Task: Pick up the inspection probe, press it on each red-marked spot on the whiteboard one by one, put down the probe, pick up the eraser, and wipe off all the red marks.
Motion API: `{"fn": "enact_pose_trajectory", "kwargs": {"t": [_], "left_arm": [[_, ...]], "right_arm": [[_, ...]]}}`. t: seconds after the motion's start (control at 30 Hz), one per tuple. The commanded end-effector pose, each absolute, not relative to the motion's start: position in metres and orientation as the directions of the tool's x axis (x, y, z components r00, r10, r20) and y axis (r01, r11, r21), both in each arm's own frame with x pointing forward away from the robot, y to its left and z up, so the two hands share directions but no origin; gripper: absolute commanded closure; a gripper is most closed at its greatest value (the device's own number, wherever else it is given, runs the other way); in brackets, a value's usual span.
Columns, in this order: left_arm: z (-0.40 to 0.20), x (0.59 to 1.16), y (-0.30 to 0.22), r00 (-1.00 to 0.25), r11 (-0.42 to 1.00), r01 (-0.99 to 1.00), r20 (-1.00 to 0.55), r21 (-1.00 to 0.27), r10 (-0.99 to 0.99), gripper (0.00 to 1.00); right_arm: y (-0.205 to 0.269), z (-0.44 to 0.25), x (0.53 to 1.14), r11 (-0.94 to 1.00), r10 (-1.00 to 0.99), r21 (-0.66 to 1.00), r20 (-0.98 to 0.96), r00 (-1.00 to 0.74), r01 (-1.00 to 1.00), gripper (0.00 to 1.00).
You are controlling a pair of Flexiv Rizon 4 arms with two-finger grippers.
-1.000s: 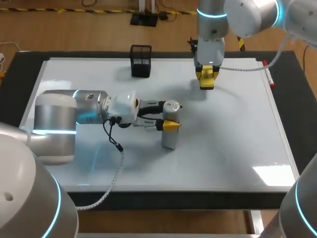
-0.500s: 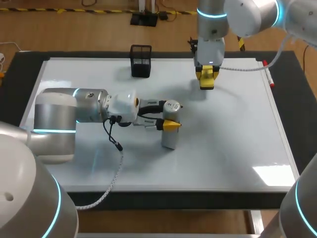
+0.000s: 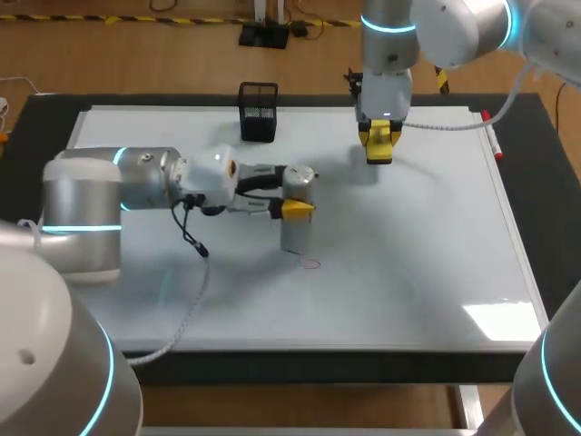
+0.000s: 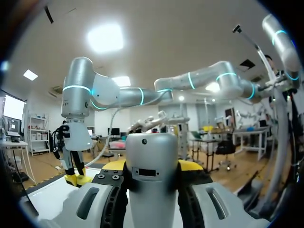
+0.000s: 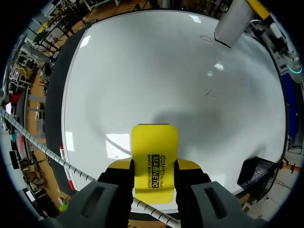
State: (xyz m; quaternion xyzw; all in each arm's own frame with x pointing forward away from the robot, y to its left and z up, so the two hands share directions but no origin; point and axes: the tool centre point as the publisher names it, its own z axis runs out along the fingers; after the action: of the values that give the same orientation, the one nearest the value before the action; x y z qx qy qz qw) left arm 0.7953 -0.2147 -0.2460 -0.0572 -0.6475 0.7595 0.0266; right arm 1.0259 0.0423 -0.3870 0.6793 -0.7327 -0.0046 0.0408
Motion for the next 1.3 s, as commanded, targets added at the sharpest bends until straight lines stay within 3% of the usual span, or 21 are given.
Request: {"fn": "enact_pose_trajectory", "kwargs": {"t": [0.03, 0.8, 1.3], "left_arm": [[-0.233, 0.801, -0.184, -0.994, -0.155, 0.043, -0.058, -0.987, 0.097, 1.00], [-0.215, 0.861, -0.021, -0.985, -0.170, 0.094, -0.067, -0.981, -0.156, 1.00], [-0.214, 0.855, 0.035, -0.972, -0.180, 0.112, -0.070, -0.977, -0.224, 1.00]], "right_arm": [[0.042, -0.386, 1.027, 0.075, -0.996, 0.062, 0.057, -0.071, -0.995, 1.00], [0.042, -0.386, 1.027, 0.075, -0.996, 0.062, 0.057, -0.071, -0.995, 1.00], [0.042, -0.386, 1.027, 0.075, -0.996, 0.062, 0.057, -0.071, -0.995, 1.00]]}}
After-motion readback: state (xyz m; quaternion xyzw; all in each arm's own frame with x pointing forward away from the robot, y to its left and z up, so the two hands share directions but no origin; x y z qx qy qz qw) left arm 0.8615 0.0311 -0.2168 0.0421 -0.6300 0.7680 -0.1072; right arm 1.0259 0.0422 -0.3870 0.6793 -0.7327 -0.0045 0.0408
